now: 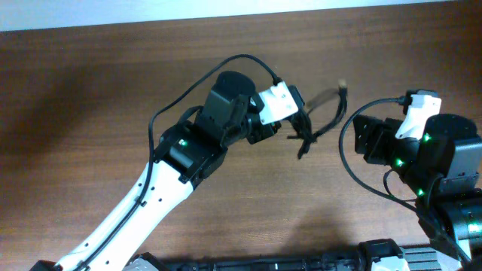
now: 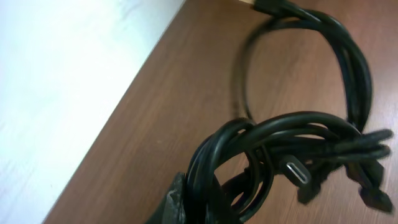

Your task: Untangle cables

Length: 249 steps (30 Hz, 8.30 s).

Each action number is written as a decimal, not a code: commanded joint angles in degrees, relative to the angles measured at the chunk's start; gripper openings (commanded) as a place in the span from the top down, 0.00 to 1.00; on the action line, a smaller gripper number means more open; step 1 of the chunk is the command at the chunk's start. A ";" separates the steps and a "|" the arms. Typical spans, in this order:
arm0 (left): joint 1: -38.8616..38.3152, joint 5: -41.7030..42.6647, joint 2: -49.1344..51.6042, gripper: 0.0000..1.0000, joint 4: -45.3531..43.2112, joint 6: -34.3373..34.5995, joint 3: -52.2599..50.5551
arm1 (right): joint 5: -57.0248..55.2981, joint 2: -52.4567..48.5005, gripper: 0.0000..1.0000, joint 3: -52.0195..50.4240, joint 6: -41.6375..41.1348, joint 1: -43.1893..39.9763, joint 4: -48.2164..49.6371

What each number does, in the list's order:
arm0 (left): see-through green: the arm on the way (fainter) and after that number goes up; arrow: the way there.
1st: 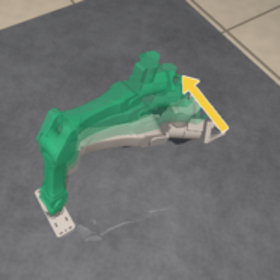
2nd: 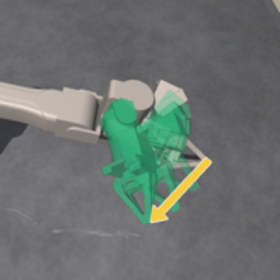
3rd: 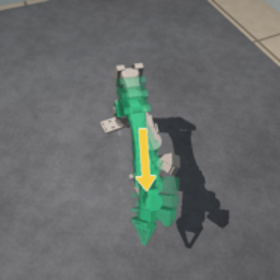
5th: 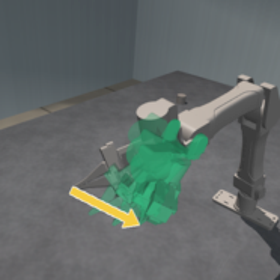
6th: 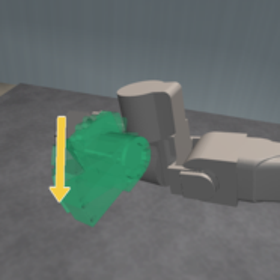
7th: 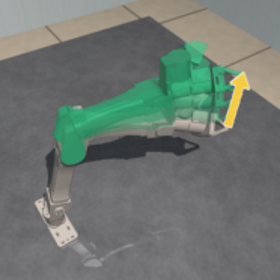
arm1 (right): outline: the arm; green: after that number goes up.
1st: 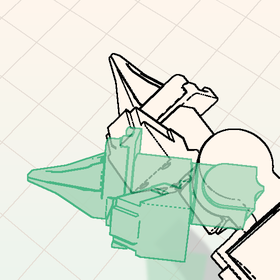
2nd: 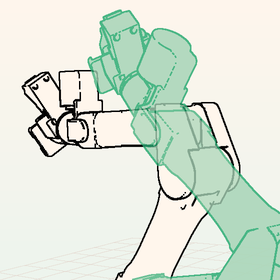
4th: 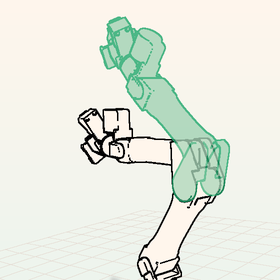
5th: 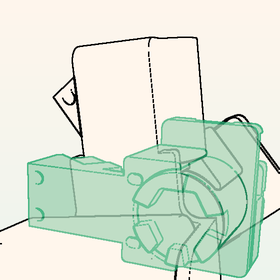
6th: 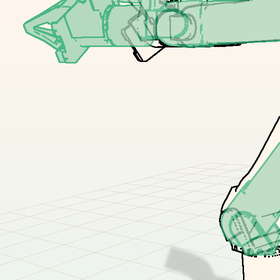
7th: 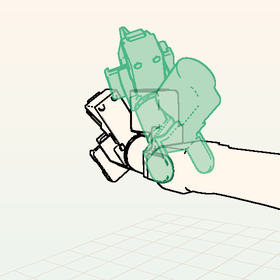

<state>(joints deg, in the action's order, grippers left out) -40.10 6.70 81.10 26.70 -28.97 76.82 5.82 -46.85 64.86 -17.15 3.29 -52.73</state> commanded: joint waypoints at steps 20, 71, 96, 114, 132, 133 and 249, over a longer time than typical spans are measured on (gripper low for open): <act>-5.92 -1.57 -2.10 1.00 -2.45 7.96 0.83 | 21.46 -1.53 0.30 1.05 33.42 -0.37 0.04; -5.97 15.37 -7.85 1.00 -3.93 7.91 0.81 | 33.42 -7.26 0.37 1.05 37.90 -0.33 18.62; -4.26 12.39 -12.20 1.00 -3.96 7.48 0.81 | 38.80 -7.30 0.73 1.05 54.88 -0.33 14.56; -1.75 18.38 -13.38 1.00 -0.61 7.52 0.81 | 27.28 -7.30 0.96 1.05 40.48 -0.33 19.58; -1.75 18.14 -13.35 0.01 2.97 7.63 0.81 | 8.63 -7.08 0.96 1.05 10.84 -0.37 25.77; -1.75 17.25 -13.35 0.01 2.89 8.92 0.81 | 8.66 -7.08 0.96 1.05 10.23 -0.37 25.81; 8.79 40.37 -15.10 1.00 -5.25 11.30 0.81 | 37.51 -7.17 0.13 1.05 17.16 -0.31 34.49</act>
<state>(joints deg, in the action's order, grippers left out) -30.79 42.57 66.00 22.41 -16.99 77.56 40.38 -53.41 65.10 -0.01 3.09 -18.26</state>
